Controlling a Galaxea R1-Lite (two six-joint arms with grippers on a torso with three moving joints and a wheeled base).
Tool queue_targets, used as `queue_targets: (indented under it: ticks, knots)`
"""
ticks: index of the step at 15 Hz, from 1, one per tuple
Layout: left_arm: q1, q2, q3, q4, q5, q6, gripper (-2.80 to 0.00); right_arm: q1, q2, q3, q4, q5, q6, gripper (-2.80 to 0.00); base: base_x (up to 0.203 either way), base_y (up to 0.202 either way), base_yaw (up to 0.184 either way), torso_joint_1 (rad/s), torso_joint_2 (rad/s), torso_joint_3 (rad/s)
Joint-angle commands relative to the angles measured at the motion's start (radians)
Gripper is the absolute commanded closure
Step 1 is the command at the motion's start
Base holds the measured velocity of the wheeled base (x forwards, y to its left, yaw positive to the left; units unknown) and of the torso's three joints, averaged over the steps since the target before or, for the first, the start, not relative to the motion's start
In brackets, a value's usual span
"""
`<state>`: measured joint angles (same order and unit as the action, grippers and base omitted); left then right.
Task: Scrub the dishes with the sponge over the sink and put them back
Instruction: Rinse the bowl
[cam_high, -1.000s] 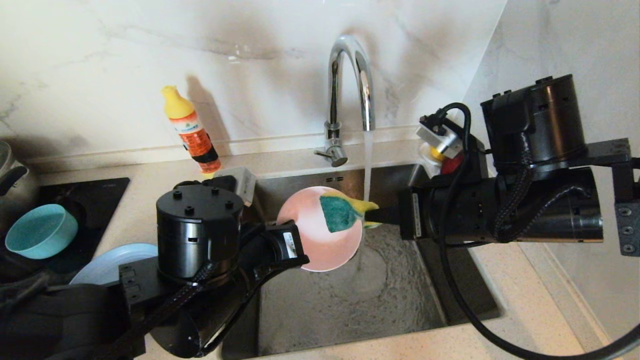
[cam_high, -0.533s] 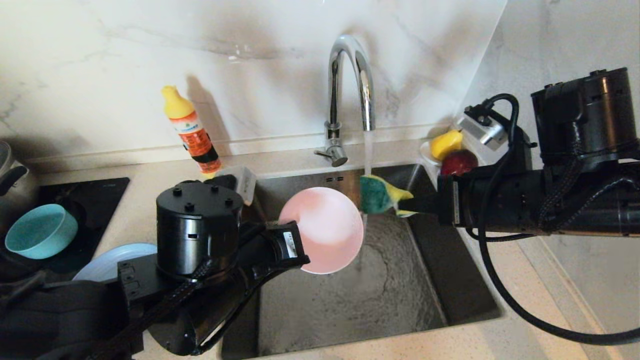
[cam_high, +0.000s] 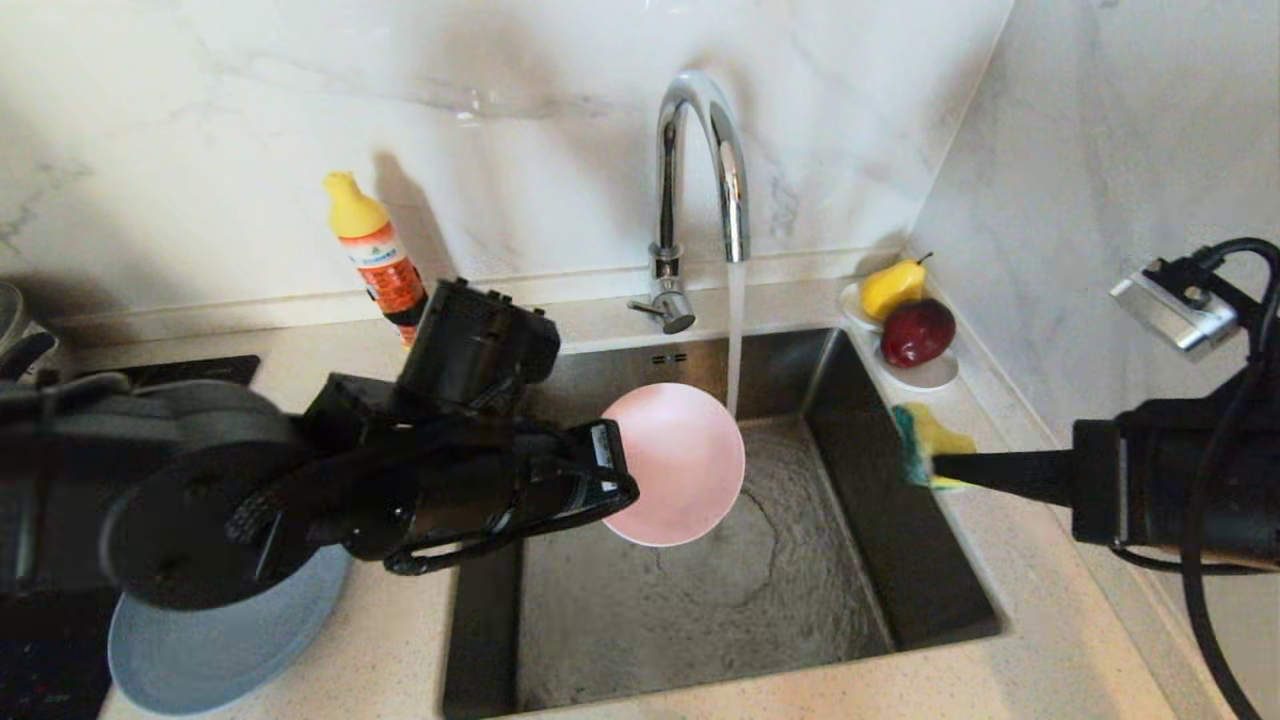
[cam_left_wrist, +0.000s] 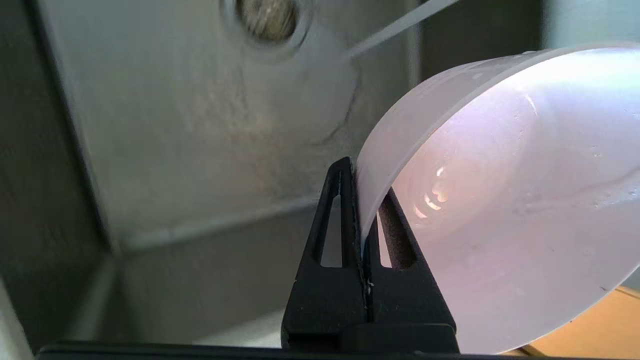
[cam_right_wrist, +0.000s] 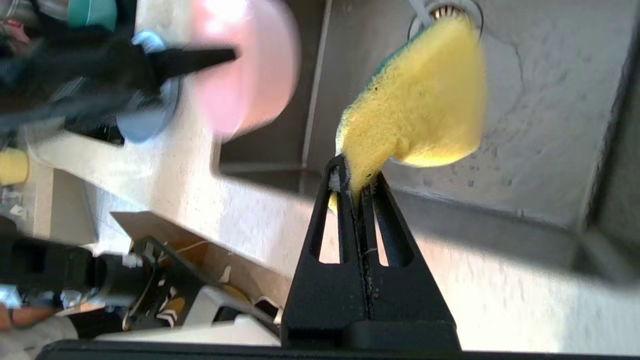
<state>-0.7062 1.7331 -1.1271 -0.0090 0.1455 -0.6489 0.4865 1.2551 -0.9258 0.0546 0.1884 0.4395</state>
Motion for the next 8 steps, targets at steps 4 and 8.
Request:
queue_targets:
  ticks: [4,8]
  knots:
    - [0.038,0.272,-0.277,0.115,-0.014,-0.103,0.00,-0.011,-0.101,0.062,0.013,0.003,0.019,0.00,0.000,0.000,0.000,0.000,0.00,0.000]
    - [0.040,0.387,-0.410,0.151,-0.015,-0.149,0.00,-0.011,-0.090,0.039,0.013,-0.001,0.018,0.00,0.000,0.000,0.000,0.000,0.00,0.000]
